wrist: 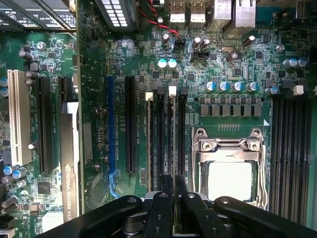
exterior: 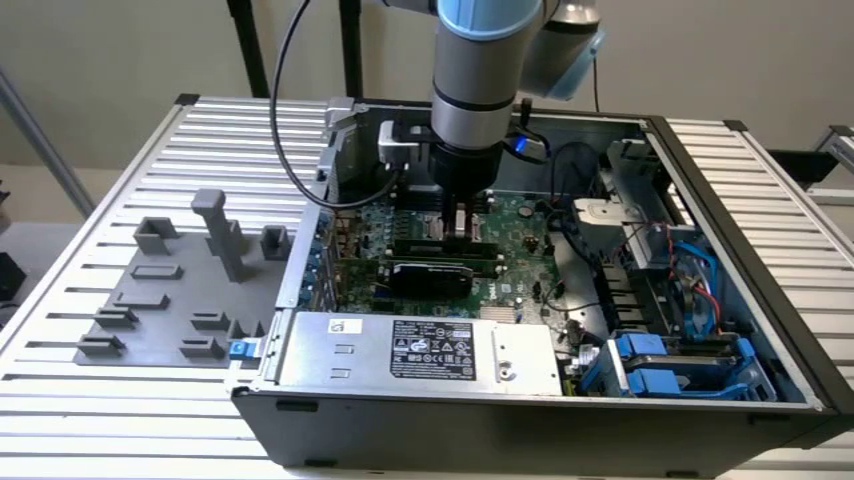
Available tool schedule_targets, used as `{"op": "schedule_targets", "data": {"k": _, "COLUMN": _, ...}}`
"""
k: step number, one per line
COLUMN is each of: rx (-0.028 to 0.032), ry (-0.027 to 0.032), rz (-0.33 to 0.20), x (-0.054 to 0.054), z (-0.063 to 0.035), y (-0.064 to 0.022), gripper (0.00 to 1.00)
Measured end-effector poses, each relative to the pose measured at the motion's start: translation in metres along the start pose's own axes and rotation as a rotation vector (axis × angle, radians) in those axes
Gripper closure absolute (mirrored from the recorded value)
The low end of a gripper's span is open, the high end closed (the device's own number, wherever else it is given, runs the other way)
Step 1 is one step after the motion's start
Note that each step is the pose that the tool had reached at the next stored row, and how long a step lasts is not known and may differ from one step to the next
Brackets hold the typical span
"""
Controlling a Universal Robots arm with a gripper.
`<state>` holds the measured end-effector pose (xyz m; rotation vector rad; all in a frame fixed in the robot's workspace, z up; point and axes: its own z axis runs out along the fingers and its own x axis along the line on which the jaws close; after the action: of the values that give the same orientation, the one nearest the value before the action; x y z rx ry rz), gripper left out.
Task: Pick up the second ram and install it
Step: 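Insert the second ram into the second slot, then press down the second ram until it locks into place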
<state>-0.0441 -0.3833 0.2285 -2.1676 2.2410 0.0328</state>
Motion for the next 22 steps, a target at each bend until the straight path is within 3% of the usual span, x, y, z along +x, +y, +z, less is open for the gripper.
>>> {"op": "schedule_targets", "data": {"k": 22, "rx": -0.0001, "ry": 0.0001, "rz": 0.0, "x": 0.0001, "z": 0.0031, "y": 0.0, "gripper": 1.0}}
